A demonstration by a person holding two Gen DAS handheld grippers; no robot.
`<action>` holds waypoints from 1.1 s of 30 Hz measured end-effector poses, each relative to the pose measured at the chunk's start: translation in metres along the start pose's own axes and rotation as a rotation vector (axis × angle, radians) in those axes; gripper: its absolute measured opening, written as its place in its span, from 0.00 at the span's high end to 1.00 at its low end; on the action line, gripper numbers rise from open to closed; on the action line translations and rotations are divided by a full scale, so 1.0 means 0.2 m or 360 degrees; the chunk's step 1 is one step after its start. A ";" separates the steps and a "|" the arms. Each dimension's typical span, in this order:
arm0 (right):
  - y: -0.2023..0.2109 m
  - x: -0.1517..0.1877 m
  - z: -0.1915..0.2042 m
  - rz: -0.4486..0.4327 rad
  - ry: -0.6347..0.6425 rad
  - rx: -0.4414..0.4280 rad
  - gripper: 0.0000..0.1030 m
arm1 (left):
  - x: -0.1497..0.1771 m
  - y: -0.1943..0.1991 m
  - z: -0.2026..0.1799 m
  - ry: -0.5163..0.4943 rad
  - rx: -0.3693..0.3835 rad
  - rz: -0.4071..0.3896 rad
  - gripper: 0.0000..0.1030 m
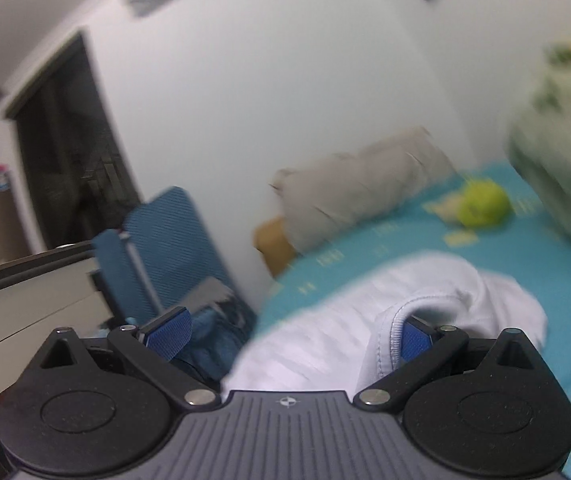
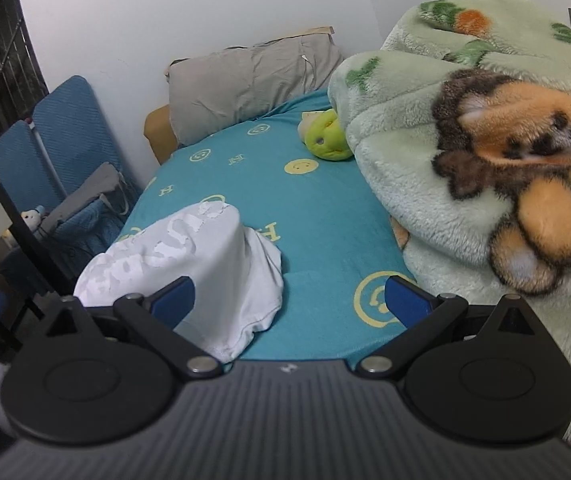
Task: Fold clothes
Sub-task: 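Grasp the white T-shirt edge with the left gripper while the right gripper grasps another edge, then lift the white T-shirt off the bed with both grippers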
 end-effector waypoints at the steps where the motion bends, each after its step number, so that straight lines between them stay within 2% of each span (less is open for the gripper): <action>1: 0.00 0.01 0.01 -0.0001 0.0006 0.0000 0.00 | -0.03 0.02 0.04 0.0031 -0.0013 -0.0012 0.00; 7: 0.02 0.07 0.16 0.0000 0.0114 -0.0100 0.00 | -0.11 0.13 0.24 0.0164 -0.0056 -0.0035 0.00; 13: -0.07 0.15 0.48 0.0048 0.0304 -0.0281 0.00 | -0.11 0.16 0.33 0.0215 -0.0037 -0.0021 0.00; 16: -0.19 0.21 0.60 0.0089 0.0409 -0.0253 0.00 | -0.09 0.18 0.33 0.0224 -0.0037 -0.0015 0.00; 20: -0.37 0.23 0.58 0.0137 0.0316 -0.0193 0.00 | -0.04 0.16 0.35 0.0284 -0.0046 0.0032 0.00; 24: -0.37 0.13 0.42 -0.0004 0.0114 -0.0012 0.00 | 0.01 0.08 0.35 0.0327 -0.0055 0.0157 0.00; 28: -0.25 -0.01 0.26 -0.0204 -0.0129 0.0073 0.00 | 0.07 0.03 0.29 0.0332 0.0042 0.0227 0.00; 31: -0.15 -0.07 0.24 -0.0398 -0.0117 0.0131 0.00 | 0.11 0.02 0.19 0.0251 0.0094 0.0254 0.00; 33: -0.12 -0.08 0.23 -0.0464 -0.0107 0.0149 0.00 | 0.14 0.01 0.13 0.0190 0.0126 0.0279 0.00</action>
Point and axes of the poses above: each gripper's, at about its wrist camera, not at the fingertips, and y roughly against the way its jaws point, z to its left, x to its underside, the point moved 5 cm from there along -y, roughly the way its jaws point, and after that the axes turned 8 degrees about x, right-handed, at the moved point
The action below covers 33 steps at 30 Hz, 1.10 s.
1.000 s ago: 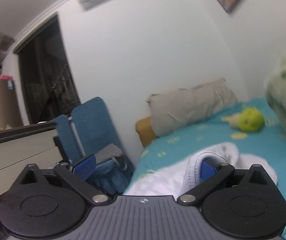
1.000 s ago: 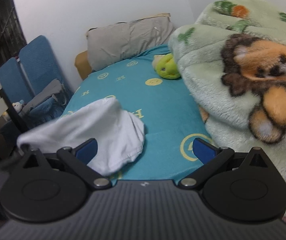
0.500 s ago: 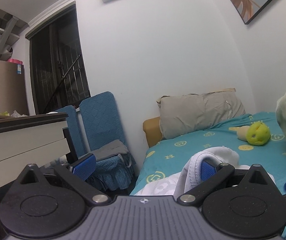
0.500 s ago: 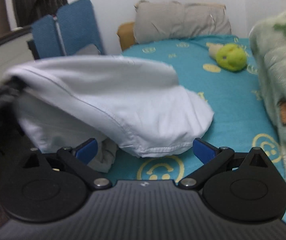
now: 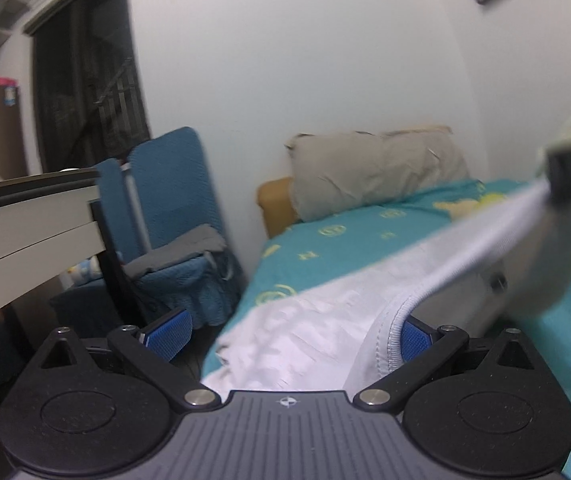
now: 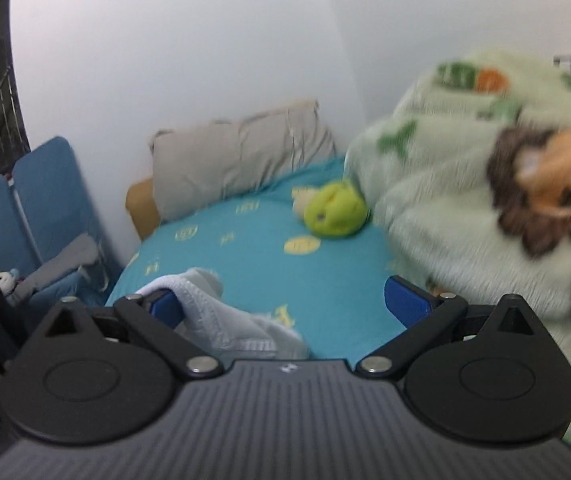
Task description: Fold clothes
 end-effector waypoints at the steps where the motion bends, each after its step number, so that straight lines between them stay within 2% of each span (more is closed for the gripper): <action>1: 0.00 -0.01 0.00 -0.0021 0.0000 0.0007 0.00 | 0.02 -0.01 -0.03 -0.0031 0.0013 0.0015 0.00; 5: 0.03 -0.03 -0.04 -0.0081 -0.0024 0.0058 0.00 | 0.16 -0.09 -0.14 -0.0229 -0.0036 0.0189 0.00; 7: 0.04 -0.04 -0.06 -0.0096 -0.0039 0.0087 0.00 | 0.22 -0.12 -0.15 -0.0278 -0.0085 0.0249 0.00; 10: 0.02 -0.04 -0.08 -0.0069 -0.0015 0.0134 0.00 | 0.21 -0.10 -0.07 -0.0206 -0.0193 0.0238 0.00; 12: 0.00 -0.02 -0.08 -0.0038 0.0013 0.0158 0.00 | 0.15 -0.05 0.03 -0.0092 -0.0296 0.0179 0.00; 16: -0.07 0.05 -0.07 0.0100 0.0112 0.0181 0.00 | 0.01 0.08 0.25 0.0181 -0.0401 -0.0030 0.00; 19: -0.13 0.17 0.00 0.0276 0.0285 0.0145 0.00 | -0.05 0.16 0.32 0.0261 -0.0463 -0.0122 0.00; 23: -0.24 0.40 0.11 0.0664 0.0629 0.0093 0.00 | -0.06 0.18 0.38 0.0303 -0.0512 -0.0125 0.00; 25: -0.26 0.45 0.09 0.0706 0.0619 0.0107 0.00 | -0.06 0.17 0.39 0.0316 -0.0522 -0.0115 0.00; 29: -0.20 0.28 0.02 0.0442 0.0419 0.0203 0.00 | -0.09 0.18 0.41 0.0346 -0.0519 -0.0108 0.00; 33: -0.05 0.02 -0.01 0.0126 0.0172 0.0181 0.00 | -0.19 0.27 0.47 0.0431 -0.0528 -0.0151 0.00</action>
Point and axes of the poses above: each gripper's, at about its wrist camera, not at the fingertips, and y roughly against the way its jaws point, z to its left, x to its underside, the point moved 5 cm from there along -y, roughly the way its jaws point, and after that the axes turned 8 degrees about x, right-handed, at the moved point
